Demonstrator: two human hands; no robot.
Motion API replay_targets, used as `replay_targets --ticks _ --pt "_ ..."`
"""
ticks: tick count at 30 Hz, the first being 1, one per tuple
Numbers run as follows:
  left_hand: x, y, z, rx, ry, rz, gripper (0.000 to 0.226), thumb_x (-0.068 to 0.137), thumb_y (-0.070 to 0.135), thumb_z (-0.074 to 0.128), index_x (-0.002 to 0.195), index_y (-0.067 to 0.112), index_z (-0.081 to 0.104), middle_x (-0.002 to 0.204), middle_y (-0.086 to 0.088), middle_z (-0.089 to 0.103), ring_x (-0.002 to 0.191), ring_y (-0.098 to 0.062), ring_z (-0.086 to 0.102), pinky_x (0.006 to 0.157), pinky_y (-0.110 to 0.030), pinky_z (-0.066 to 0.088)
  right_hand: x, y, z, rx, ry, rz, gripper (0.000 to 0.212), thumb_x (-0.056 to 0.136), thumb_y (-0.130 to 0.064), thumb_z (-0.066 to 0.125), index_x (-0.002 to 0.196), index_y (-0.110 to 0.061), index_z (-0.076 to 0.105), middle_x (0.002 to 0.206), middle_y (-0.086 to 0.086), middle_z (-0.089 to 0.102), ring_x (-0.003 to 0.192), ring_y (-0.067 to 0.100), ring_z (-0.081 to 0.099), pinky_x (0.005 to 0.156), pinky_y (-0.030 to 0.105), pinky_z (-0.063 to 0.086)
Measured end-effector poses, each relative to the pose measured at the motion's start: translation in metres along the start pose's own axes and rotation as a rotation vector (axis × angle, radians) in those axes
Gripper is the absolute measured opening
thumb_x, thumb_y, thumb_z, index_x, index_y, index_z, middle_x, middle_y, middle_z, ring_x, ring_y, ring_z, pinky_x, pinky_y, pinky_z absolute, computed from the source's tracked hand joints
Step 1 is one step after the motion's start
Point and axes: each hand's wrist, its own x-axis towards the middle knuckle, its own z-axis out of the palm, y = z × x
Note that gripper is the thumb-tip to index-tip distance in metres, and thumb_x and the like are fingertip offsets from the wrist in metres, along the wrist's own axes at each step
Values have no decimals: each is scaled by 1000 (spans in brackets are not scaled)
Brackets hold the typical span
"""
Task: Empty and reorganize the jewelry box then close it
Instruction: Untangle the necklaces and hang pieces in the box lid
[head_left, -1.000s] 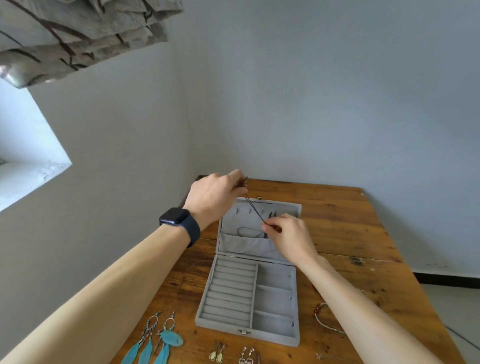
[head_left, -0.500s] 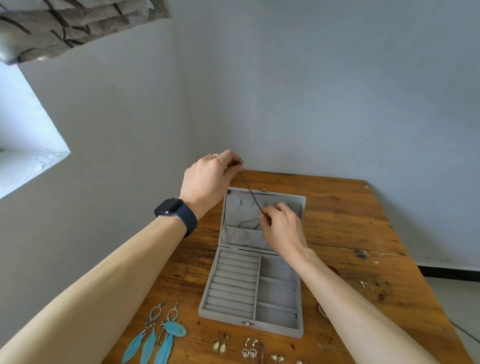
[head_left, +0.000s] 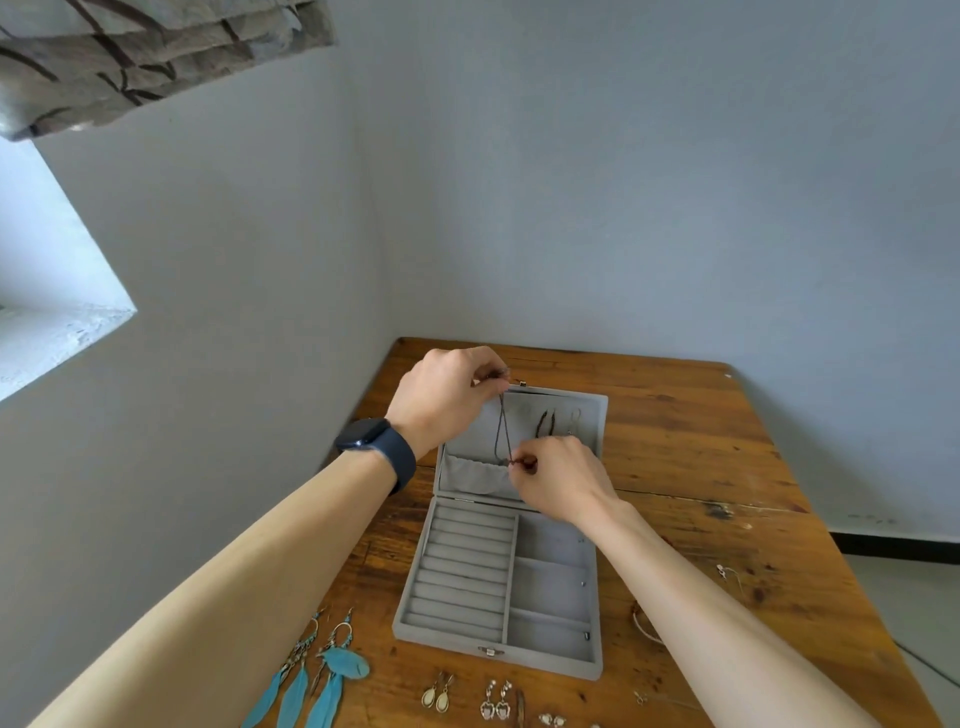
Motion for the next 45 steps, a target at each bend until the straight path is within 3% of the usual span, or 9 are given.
replay_targets --ticks 3,8,13,18,22,28,33,39,45 --pt "5 2 9 -7 -69 -15 11 95 34 64 105 31 69 99 11 66 89 -11 60 70 -24 49 2 9 -8 177 62 -25 31 86 -25 66 116 -27 70 105 -11 70 91 5 64 79 22 55" --pt "12 5 20 21 -74 -15 11 95 33 64 104 32 69 97 12 65 88 -11 59 66 -23 48 8 11 -25 535 94 51 45 76 -9 56 112 -31 70 104 -20 70 95 -6 62 81 10 46" --pt "20 8 19 -56 -109 -25 10 92 31 68 102 32 71 97 11 67 90 -10 60 76 -26 52 17 5 -40 824 101 98 21 82 -32 66 101 -35 74 86 -13 75 80 2 69 72 17 49" --pt "25 12 16 -119 -124 -50 13 90 33 71 103 32 70 97 12 66 91 -7 61 76 -22 50 20 4 -44 837 126 80 3 87 -29 74 88 -32 76 81 -10 76 71 5 69 73 24 52" --pt "21 12 12 -57 -155 -50 16 90 34 71 105 31 69 99 9 69 91 -11 62 81 -33 55 18 5 -48 670 227 68 7 87 -36 70 84 -41 75 81 -25 72 83 -5 64 69 5 42" --pt "13 11 22 108 -126 -105 22 94 39 63 114 31 67 101 9 67 97 -18 63 79 -32 53 20 9 -42 485 350 119 8 91 -30 66 88 -33 73 79 -27 67 80 -13 61 64 -3 38" --pt "1 0 45 487 23 122 27 96 41 53 107 23 70 127 2 60 115 -23 51 89 -36 42 19 12 -29 178 405 51 9 89 -28 66 91 -28 75 90 -12 73 87 15 64 71 27 52" --pt "1 -16 58 395 -15 83 25 91 40 54 95 19 67 139 -2 55 128 -24 50 112 -43 31 27 18 -17 -44 456 -57 8 83 -29 70 81 -23 74 120 -5 65 120 22 51 98 40 38" --pt "4 -12 68 482 48 74 34 97 40 45 108 18 69 125 -2 63 108 -25 61 101 -42 40 38 16 -15 -131 527 3 8 84 -32 66 81 -27 70 105 -10 70 95 19 61 92 37 27"
